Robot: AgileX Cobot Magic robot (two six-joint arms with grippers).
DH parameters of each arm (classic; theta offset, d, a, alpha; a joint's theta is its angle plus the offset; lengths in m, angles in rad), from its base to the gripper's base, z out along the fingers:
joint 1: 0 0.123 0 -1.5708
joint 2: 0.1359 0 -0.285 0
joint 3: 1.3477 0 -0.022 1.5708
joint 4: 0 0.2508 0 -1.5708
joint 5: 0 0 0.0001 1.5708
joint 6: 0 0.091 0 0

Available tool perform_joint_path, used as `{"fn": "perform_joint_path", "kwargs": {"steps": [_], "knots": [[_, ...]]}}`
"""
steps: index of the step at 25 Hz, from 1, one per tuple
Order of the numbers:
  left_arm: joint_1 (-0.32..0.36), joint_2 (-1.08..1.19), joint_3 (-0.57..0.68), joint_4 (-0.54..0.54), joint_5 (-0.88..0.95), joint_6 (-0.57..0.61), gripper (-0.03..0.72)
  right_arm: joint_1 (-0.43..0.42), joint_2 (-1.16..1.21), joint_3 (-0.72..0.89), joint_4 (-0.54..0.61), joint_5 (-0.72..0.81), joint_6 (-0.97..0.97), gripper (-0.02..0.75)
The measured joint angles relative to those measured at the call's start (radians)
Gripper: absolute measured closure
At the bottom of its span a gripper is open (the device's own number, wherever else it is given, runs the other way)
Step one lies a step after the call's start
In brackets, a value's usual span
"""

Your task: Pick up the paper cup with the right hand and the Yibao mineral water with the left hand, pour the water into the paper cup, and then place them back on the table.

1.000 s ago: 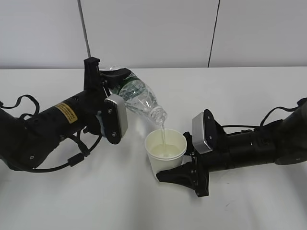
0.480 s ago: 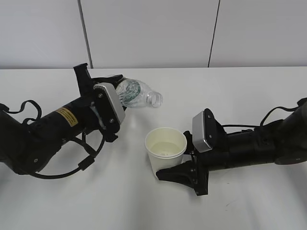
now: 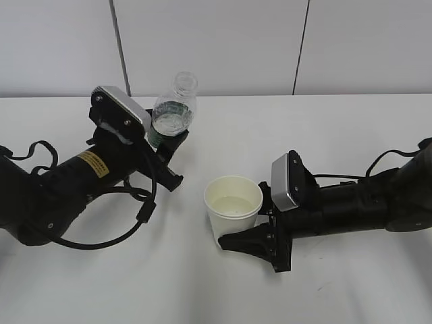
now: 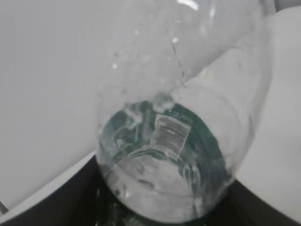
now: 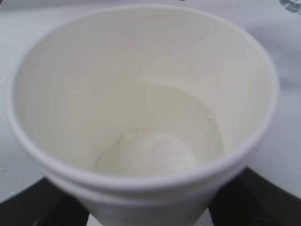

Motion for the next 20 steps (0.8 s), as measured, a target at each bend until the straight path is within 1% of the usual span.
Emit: {"fn": "perform_joint_path", "kwargs": {"steps": [3,5,8,12,16,18,20], "knots": [[0.012,0.000,0.000,0.002,0.000,-0.132,0.307,-0.013,0.000,0.000,0.019,0.000,0.000,0.226],[0.021,0.000,0.001,0.021,0.000,-0.189,0.309,-0.037,0.000,0.000,0.032,-0.002,-0.002,0.226],[0.039,0.000,0.011,0.099,-0.001,-0.263,0.314,-0.079,0.000,0.004,0.045,-0.051,-0.002,0.226],[0.066,-0.001,0.020,0.251,0.000,-0.377,0.316,-0.118,0.000,0.009,0.051,-0.070,-0.002,0.226],[0.113,-0.001,0.020,0.452,0.000,-0.508,0.316,-0.122,0.000,0.012,0.075,-0.060,-0.002,0.226],[0.133,-0.001,0.020,0.568,0.000,-0.558,0.316,-0.122,0.000,0.012,0.105,-0.028,-0.002,0.226],[0.144,-0.001,0.020,0.655,0.000,-0.599,0.316,-0.122,0.000,0.012,0.133,0.018,-0.002,0.226]]}}
